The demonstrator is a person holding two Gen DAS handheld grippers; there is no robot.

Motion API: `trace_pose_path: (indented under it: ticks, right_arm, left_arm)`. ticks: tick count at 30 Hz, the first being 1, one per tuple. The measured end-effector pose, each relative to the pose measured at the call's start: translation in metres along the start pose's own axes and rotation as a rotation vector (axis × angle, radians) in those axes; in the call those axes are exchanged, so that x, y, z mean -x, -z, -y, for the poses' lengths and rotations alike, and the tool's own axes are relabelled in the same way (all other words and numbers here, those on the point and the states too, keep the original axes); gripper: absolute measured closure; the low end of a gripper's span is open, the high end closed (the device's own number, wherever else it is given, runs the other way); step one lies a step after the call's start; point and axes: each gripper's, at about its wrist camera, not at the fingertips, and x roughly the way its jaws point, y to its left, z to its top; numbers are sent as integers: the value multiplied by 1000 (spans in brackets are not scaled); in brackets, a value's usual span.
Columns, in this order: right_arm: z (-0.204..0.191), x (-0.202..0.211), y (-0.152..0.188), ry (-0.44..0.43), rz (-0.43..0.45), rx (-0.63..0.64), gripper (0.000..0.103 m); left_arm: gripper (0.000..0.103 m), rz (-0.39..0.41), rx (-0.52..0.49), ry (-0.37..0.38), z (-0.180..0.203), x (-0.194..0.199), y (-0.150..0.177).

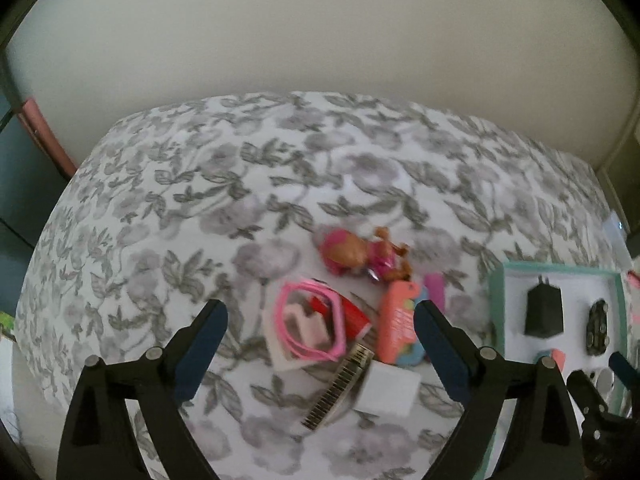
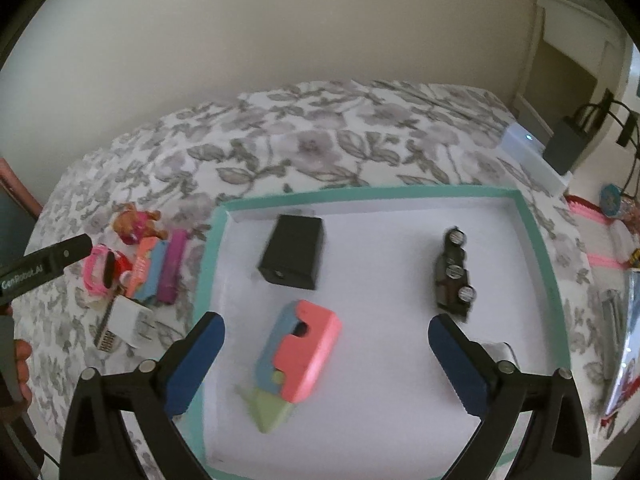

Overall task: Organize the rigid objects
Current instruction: 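Move both grippers back from the tray toward the remaining pile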

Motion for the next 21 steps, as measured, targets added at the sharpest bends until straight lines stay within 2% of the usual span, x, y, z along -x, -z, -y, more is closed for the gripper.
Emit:
trace_pose_path:
  ticks: [3, 7, 14, 21]
  right_arm:
    - [-12, -1, -1, 15, 21, 38, 0]
    - [-30, -6, -6, 10, 22, 78, 0]
    - [-77, -13, -18, -23, 10, 159, 0]
    - [-119, -22, -25, -69, -10, 218, 0]
  left_arm:
    - [1, 37, 40, -3, -19, 0, -3]
    - [1, 58, 96, 13, -44, -4, -7]
    - [1, -16, 94, 2, -67, -27, -6]
    - [1, -83, 148, 26, -93, -44, -2]
